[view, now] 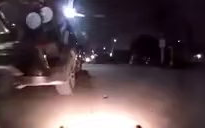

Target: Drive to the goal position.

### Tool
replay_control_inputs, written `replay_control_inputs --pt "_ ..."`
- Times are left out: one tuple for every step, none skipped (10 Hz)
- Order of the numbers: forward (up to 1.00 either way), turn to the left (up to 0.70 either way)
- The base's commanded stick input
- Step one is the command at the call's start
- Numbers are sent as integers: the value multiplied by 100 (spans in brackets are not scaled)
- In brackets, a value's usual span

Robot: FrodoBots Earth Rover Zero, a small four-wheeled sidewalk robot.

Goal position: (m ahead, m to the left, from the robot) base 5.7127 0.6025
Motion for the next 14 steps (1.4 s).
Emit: replay_control_inputs --pt "70 0" --pt "70 0" --pt "70 0" --pt "70 0" --pt "70 0" --pt "70 0" --pt "70 0" --pt "70 0" --pt "70 0" --pt "70 1" --pt "70 2" --pt "70 2" --pt "70 2" --pt "70 0"
